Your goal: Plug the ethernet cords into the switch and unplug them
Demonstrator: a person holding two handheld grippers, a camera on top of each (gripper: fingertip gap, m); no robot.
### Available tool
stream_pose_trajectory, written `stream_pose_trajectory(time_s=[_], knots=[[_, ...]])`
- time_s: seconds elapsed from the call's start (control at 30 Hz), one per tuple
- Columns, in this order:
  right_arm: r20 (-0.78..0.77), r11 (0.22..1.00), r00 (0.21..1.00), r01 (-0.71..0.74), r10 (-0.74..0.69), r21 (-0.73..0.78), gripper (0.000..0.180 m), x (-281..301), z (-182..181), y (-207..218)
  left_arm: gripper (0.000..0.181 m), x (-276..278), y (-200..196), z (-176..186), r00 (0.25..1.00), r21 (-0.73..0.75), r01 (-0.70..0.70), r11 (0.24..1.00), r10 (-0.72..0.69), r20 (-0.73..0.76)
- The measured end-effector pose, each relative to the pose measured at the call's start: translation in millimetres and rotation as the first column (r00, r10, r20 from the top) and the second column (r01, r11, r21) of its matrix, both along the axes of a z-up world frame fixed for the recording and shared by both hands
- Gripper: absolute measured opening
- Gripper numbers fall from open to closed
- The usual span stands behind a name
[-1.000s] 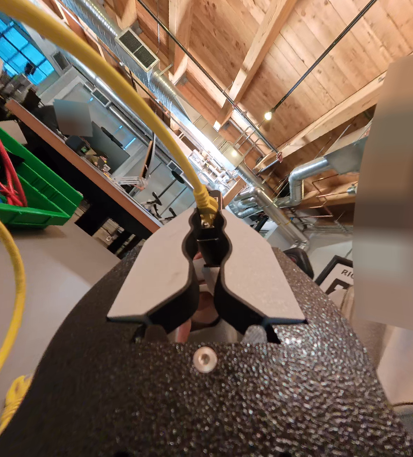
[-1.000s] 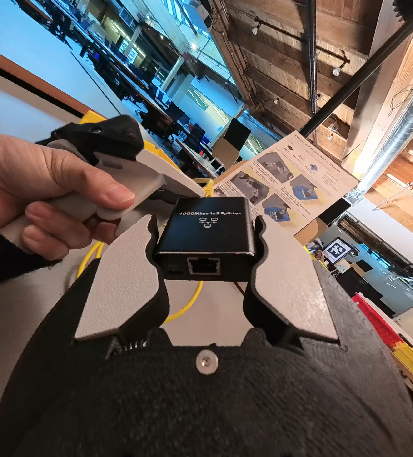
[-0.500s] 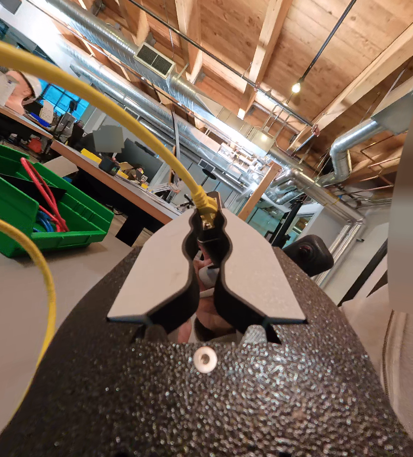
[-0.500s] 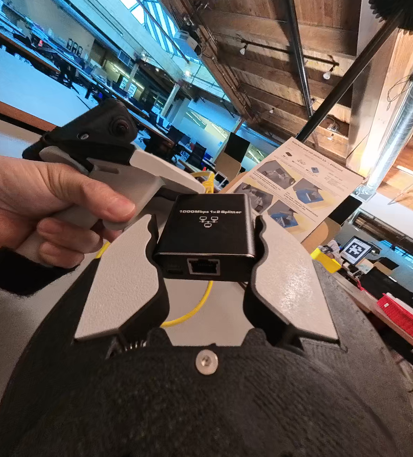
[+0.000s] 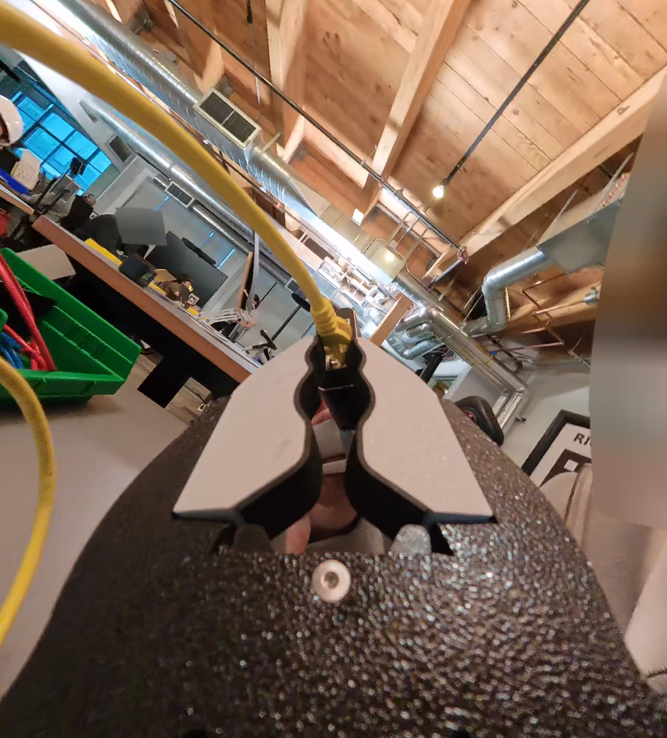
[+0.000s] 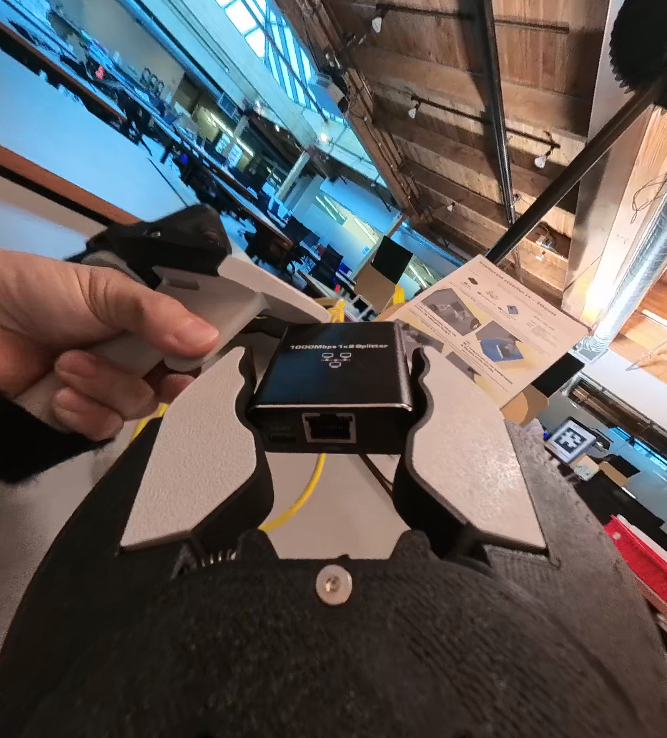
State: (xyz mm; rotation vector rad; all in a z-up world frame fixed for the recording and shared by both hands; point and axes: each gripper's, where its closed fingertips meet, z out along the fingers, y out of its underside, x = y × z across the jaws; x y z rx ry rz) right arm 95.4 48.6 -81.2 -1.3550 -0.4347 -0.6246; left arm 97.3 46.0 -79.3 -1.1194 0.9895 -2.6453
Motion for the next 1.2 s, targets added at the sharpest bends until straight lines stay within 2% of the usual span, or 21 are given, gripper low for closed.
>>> stream_pose_trajectory(time_s=[0.23, 0.63, 0.9, 1.0, 1.2], knots=[[0.029, 0.998, 0.998, -0.061, 0.060, 0.036, 0.076, -9.3, 11.1, -1.6, 0.012, -9.0, -1.8, 10.2, 1.000, 0.156, -0.021, 0.988, 0.018, 0.021], [0.083, 0.999, 0.996, -0.037, 0.034, 0.029, 0.076, -10.1, 12.6, 0.5, 0.014, -7.0, -1.3, 16.0, 1.000, 0.058, 0.007, 0.998, -0.005, -0.027], [0.058, 0.997, 0.996, -0.071, 0.070, 0.015, 0.076, -12.6, 13.7, -0.8, 0.014, -10.8, -3.4, 15.9, 0.999, 0.163, 0.024, 0.986, -0.028, 0.018], [0.048, 0.998, 0.997, -0.062, 0.062, -0.009, 0.076, -10.2, 8.0, 2.5, 0.013, -11.2, -0.8, 12.4, 0.998, 0.245, -0.044, 0.969, 0.034, 0.047], [0.009, 0.998, 0.998, -0.061, 0.062, -0.012, 0.076, -7.2, 4.0, 6.2, 0.013, -10.0, 2.3, 11.9, 0.990, 0.297, -0.129, 0.946, 0.106, 0.095]])
